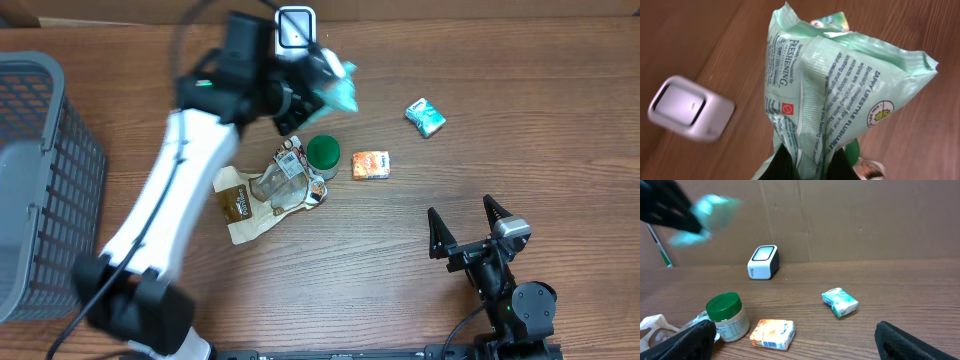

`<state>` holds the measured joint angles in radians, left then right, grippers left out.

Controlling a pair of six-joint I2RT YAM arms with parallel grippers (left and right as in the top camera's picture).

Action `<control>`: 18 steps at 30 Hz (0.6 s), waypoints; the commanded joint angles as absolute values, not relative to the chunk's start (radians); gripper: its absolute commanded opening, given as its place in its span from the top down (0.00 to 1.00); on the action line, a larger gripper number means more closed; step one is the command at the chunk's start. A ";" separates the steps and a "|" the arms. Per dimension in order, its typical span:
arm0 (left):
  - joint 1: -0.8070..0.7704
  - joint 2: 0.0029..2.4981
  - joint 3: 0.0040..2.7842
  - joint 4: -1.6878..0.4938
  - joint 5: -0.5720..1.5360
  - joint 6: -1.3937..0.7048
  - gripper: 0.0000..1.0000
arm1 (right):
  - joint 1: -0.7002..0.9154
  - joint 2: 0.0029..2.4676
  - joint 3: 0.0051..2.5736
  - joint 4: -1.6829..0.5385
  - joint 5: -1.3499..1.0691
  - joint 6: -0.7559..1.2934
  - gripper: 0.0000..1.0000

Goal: Scan the item barcode
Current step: 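Carry the wipes pouch with the left gripper past the scanner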

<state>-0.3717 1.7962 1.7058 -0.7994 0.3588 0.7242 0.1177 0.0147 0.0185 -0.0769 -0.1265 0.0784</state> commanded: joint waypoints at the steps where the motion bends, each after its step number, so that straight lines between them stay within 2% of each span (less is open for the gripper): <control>1: -0.444 1.873 1.707 -0.730 0.296 0.861 0.95 | 0.118 0.003 0.008 -0.073 -0.129 0.081 0.00; 7: -0.553 1.923 1.707 -0.614 0.154 0.861 0.95 | 0.118 0.003 0.008 -0.073 -0.129 0.081 0.00; 12: -0.617 1.923 1.707 -0.582 0.131 0.854 0.96 | 0.118 0.003 0.008 -0.073 -0.129 0.081 0.00; 18: -0.679 1.943 1.707 -0.547 0.131 0.627 0.96 | 0.118 0.003 0.008 -0.073 -0.129 0.081 0.00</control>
<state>-0.6563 1.9331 1.7012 -0.5739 0.1417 0.7750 0.1177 0.0147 0.0185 -0.0769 -0.1265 0.0784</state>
